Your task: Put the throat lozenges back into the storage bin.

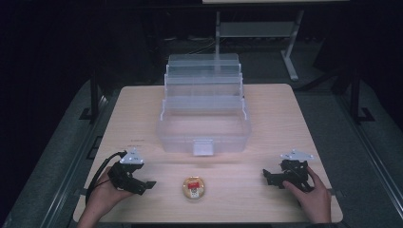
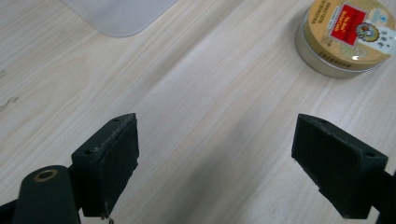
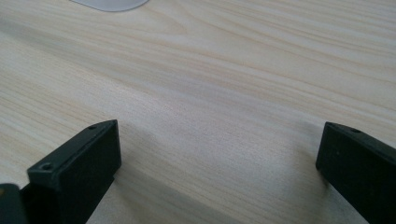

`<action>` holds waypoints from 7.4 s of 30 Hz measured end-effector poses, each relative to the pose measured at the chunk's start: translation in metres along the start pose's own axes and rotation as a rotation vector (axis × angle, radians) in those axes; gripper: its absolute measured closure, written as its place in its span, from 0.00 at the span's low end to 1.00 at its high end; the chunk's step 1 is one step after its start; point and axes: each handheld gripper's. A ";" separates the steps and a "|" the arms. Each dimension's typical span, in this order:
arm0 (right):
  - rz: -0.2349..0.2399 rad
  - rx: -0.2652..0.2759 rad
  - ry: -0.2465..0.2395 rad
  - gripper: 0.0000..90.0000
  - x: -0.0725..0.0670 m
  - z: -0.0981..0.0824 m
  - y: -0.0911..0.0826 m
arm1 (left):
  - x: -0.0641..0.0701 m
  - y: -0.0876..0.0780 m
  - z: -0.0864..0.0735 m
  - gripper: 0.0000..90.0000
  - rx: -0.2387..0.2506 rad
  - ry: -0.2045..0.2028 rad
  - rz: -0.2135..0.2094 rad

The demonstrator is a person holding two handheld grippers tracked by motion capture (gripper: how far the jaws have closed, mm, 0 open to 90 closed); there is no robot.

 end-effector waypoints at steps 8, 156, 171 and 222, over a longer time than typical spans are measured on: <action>0.000 0.000 0.000 0.00 0.000 0.000 0.000 | 0.008 0.002 0.010 0.16 -0.010 0.024 -0.017; 0.000 0.000 0.000 0.00 0.000 0.000 0.000 | 0.107 0.097 0.078 0.22 -0.328 0.395 -0.139; 0.000 -0.001 -0.002 0.00 0.000 0.000 0.000 | 0.107 0.083 0.088 0.22 -0.295 0.369 -0.161; 0.000 0.000 0.000 0.00 0.000 0.000 0.000 | 0.093 0.038 0.133 0.22 -0.184 0.326 -0.179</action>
Point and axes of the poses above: each handheld gripper's, and its own axes: y roughly forward along the jaws, z roughly out of its top, x roughly to its right, and after that the axes turned 8 degrees about -y, right-handed
